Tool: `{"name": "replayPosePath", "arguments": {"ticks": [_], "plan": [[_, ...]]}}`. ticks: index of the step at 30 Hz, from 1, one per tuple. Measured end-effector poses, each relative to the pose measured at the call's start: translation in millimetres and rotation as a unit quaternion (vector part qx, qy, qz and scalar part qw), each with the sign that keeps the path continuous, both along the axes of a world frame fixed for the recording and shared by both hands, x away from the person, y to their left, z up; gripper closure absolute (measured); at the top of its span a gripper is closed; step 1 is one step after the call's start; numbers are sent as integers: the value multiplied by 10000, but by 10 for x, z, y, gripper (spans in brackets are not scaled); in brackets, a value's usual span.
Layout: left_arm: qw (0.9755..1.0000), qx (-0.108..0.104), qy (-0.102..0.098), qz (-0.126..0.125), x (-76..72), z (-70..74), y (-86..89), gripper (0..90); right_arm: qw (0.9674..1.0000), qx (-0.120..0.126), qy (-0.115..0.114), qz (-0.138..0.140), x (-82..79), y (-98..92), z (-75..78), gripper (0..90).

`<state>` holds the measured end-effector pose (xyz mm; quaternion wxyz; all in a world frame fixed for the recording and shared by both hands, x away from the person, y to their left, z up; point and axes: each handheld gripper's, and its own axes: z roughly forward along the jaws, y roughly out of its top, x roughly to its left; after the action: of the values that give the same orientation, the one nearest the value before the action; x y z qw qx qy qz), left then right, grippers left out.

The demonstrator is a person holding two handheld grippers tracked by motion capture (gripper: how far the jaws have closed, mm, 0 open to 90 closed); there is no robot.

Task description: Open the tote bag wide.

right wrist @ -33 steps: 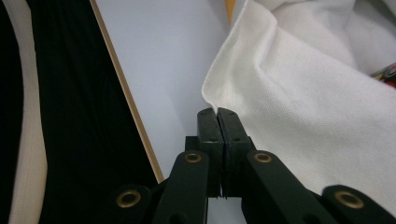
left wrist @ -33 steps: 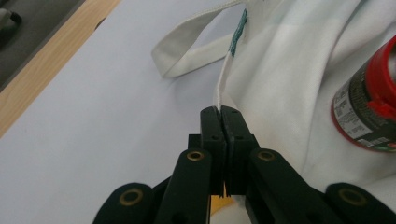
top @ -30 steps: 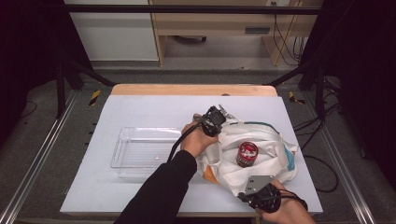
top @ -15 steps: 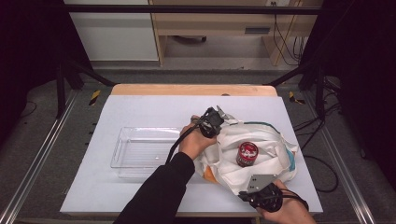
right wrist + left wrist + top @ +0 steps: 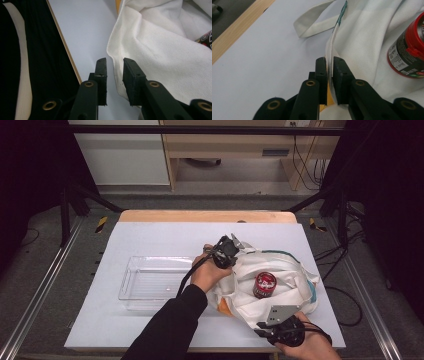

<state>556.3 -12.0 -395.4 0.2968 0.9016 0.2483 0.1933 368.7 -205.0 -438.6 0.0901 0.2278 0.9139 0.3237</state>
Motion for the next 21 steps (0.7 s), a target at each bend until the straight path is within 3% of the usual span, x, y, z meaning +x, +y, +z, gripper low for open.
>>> {"name": "replayPosePath", "arguments": {"ticks": [5, 6, 7, 8, 9, 10, 13, 21], "plan": [[9999, -27, -106, 25, -31, 43, 8, 689, 10000, 80, -12, -16, 6, -10, 46, 631], [9999, -48, -151, 51, -42, 62, 17, 611, 9999, 111, -33, -44, 7, -16, 85, 560], [9998, -54, -177, 65, -49, 76, 25, 611, 9999, 111, -33, -44, 7, -16, 85, 560], [9996, -134, -214, 98, -69, 118, 50, 538, 9999, 95, -75, -93, 10, -23, 126, 500], [9996, -134, -214, 98, -69, 118, 50, 500, 9999, 95, -75, -93, 10, -23, 126, 500], [9995, -177, -227, 105, -88, 149, 67, 500, 9998, 92, -116, -137, 16, -31, 151, 471], [9992, -238, -328, 51, -159, 230, 120, 364, 9987, 241, -196, -406, 75, -97, 287, 336], [9973, -596, -427, -34, -416, 390, 374, 234, 9948, 207, -339, -935, 295, -180, 530, 204]]}}
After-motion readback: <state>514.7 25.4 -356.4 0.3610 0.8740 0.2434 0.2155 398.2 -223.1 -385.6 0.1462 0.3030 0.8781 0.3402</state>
